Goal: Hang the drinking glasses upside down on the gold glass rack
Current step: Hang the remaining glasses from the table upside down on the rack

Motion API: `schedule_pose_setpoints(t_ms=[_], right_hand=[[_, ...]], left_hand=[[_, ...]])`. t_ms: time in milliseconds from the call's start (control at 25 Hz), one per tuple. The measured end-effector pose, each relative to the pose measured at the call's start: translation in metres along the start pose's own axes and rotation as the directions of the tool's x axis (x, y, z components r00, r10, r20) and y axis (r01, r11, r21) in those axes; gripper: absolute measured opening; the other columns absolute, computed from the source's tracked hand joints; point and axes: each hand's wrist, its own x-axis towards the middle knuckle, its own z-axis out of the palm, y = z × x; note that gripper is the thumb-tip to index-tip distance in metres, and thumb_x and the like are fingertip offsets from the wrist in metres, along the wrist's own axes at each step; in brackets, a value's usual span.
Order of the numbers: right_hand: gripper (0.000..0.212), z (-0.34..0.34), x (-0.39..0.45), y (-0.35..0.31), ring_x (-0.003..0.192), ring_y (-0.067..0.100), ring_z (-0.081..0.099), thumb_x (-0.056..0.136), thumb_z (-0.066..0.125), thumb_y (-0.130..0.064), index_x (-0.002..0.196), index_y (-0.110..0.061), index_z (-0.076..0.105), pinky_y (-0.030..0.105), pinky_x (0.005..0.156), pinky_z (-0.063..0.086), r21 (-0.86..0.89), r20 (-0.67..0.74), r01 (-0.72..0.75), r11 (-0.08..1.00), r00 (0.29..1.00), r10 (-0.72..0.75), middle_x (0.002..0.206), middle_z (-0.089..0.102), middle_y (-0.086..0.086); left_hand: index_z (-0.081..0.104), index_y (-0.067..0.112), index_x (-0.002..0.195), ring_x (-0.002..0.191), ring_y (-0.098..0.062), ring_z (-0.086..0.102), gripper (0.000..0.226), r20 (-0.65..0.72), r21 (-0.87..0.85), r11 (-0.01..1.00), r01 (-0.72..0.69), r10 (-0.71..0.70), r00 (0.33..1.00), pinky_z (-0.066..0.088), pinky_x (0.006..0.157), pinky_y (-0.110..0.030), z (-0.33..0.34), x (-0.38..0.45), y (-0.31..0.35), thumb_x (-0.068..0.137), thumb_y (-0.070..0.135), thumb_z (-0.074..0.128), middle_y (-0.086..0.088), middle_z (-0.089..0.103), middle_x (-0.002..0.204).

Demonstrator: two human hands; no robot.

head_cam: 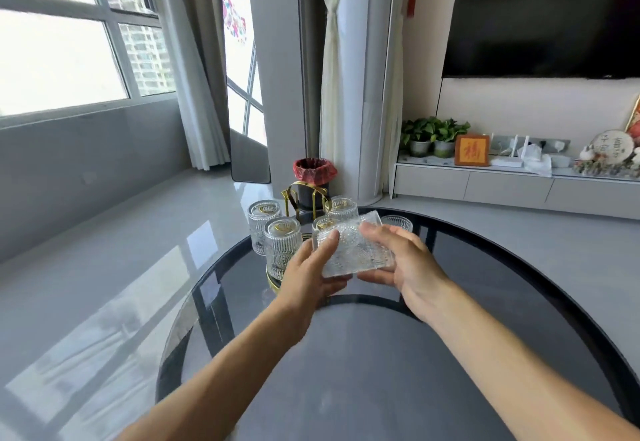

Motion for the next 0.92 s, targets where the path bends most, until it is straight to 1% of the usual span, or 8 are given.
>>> schedule_pose_setpoints(t_ms=[200,360,400,480,560,640,840,920], right_hand=[[0.083,0.045,0.007,-0.011,0.116,0.028,0.059,0.062,0.079,-0.057,0.131,-0.017,0.054,0.043,0.084,0.059,-0.115,0.192,0.0,0.993,0.981,0.022,0.13,0.059,0.006],[0.04,0.067,0.027,-0.019,0.107,0.021,0.064,0.084,0.057,-0.061,0.106,-0.028,0.065,0.037,0.083,0.055,-0.26,0.169,0.137,0.956,0.981,-0.095,0.113,0.069,-0.003],[0.037,0.071,0.036,-0.019,0.108,0.019,0.063,0.088,0.056,-0.055,0.108,-0.026,0.066,0.032,0.081,0.051,-0.403,0.108,0.254,0.879,0.967,-0.23,0.113,0.069,-0.005],[0.041,0.08,0.06,-0.02,0.115,0.019,0.056,0.09,0.055,-0.041,0.127,-0.024,0.057,0.033,0.086,0.045,-0.747,0.108,0.394,0.536,0.867,-0.486,0.13,0.061,-0.002],[0.055,0.088,0.086,-0.02,0.133,0.024,0.042,0.094,0.047,-0.037,0.146,-0.022,0.035,0.04,0.105,0.036,-0.886,0.204,0.367,0.283,0.857,-0.474,0.154,0.037,-0.001],[0.057,0.092,0.104,-0.018,0.141,0.024,0.03,0.098,0.037,-0.04,0.151,-0.024,0.022,0.045,0.112,0.028,-0.92,0.237,0.331,0.212,0.898,-0.371,0.161,0.022,-0.004],[0.047,0.082,0.124,-0.007,0.138,0.023,0.034,0.099,0.031,-0.037,0.143,-0.023,0.039,0.049,0.11,0.023,-0.937,0.326,0.348,-0.024,0.849,-0.416,0.15,0.044,-0.005],[0.045,0.084,0.125,-0.01,0.135,0.023,0.037,0.098,0.032,-0.035,0.139,-0.022,0.044,0.05,0.108,0.025,-0.94,0.322,0.339,-0.041,0.842,-0.432,0.145,0.049,-0.004]], left_hand=[[0.065,0.013,0.119,0.092,-0.027,0.074,0.06,-0.183,-0.032,0.987,-0.159,0.15,0.972,0.059,0.067,-0.03,-0.046,-0.009,0.034,0.068,0.042,0.081,-0.008,0.077,0.107],[0.057,0.016,0.121,0.092,-0.026,0.071,0.07,-0.283,0.153,0.933,-0.327,0.358,0.89,0.055,0.077,-0.037,-0.084,0.022,0.082,0.062,0.043,0.085,-0.008,0.074,0.104],[0.056,0.019,0.121,0.095,-0.026,0.071,0.071,-0.3,0.197,0.924,-0.329,0.376,0.877,0.055,0.077,-0.035,-0.091,0.035,0.096,0.062,0.043,0.086,-0.011,0.072,0.109],[0.055,0.022,0.121,0.102,-0.027,0.068,0.073,-0.341,0.297,0.902,-0.313,0.406,0.848,0.054,0.076,-0.033,-0.102,0.063,0.116,0.061,0.042,0.09,-0.013,0.066,0.118],[0.055,0.024,0.119,0.11,-0.028,0.064,0.071,-0.34,0.435,0.851,-0.293,0.457,0.822,0.055,0.089,-0.037,-0.107,0.088,0.125,0.061,0.038,0.093,-0.008,0.064,0.12],[0.056,0.022,0.122,0.112,-0.023,0.06,0.074,-0.304,0.55,0.787,-0.28,0.5,0.811,0.049,0.097,-0.034,-0.107,0.108,0.129,0.06,0.036,0.094,0.001,0.061,0.117],[0.058,0.024,0.129,0.114,-0.018,0.056,0.082,-0.281,0.678,0.716,-0.164,0.459,0.843,0.045,0.099,-0.033,-0.11,0.157,0.133,0.056,0.033,0.095,-0.001,0.06,0.134],[0.059,0.024,0.13,0.11,-0.017,0.056,0.082,-0.282,0.684,0.719,-0.124,0.418,0.864,0.046,0.094,-0.031,-0.11,0.172,0.132,0.057,0.026,0.096,-0.002,0.06,0.136]])
